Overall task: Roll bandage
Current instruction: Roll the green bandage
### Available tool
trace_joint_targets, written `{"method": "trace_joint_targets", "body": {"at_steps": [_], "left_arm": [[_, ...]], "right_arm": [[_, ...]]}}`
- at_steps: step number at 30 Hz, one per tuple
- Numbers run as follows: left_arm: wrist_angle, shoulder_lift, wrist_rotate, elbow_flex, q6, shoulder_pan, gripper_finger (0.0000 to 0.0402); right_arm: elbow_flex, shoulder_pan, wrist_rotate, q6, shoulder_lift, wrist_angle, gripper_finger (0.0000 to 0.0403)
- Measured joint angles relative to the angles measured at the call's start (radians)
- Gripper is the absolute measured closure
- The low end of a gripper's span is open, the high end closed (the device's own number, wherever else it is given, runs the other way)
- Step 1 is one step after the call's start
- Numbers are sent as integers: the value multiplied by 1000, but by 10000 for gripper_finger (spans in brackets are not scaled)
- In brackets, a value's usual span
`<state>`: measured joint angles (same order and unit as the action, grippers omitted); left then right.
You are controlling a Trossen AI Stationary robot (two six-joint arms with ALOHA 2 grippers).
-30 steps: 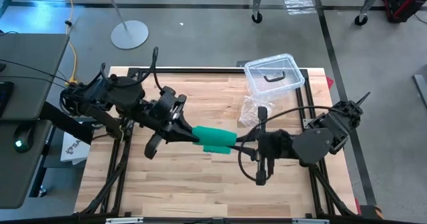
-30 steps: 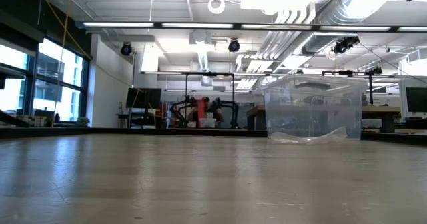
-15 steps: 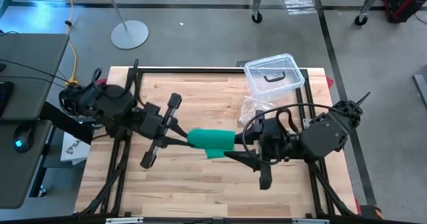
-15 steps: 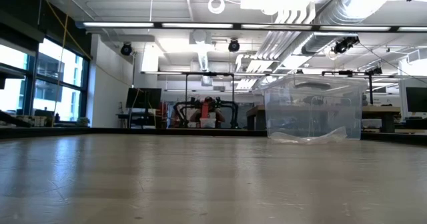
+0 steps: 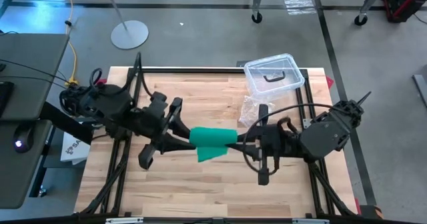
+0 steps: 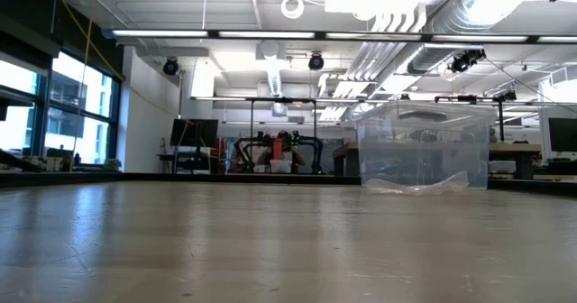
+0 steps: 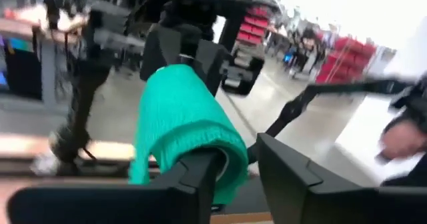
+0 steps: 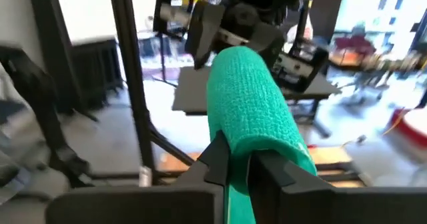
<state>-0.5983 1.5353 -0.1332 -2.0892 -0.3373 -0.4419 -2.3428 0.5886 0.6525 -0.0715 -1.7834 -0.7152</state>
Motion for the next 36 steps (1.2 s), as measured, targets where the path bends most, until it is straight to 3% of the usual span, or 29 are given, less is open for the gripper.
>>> {"method": "trace_joint_targets", "body": {"at_steps": [9,14,20,29,36], "left_arm": [[-20,-13,-26,2,-447,60,272],[-55,-10,-18,2,-487,91,290],[-71,5,28,-1,-324,103,385],[-80,9,7,-2,156,66,394],[-41,10,-38,-2,558,1,393]], "right_arm": [[0,20,17,334,-1,-97,394],[1,40,73,384,-3,-117,378],[2,53,89,181,-5,-116,364],[3,39,87,-305,-2,-93,296],[3,36,99,-395,2,40,247]]}}
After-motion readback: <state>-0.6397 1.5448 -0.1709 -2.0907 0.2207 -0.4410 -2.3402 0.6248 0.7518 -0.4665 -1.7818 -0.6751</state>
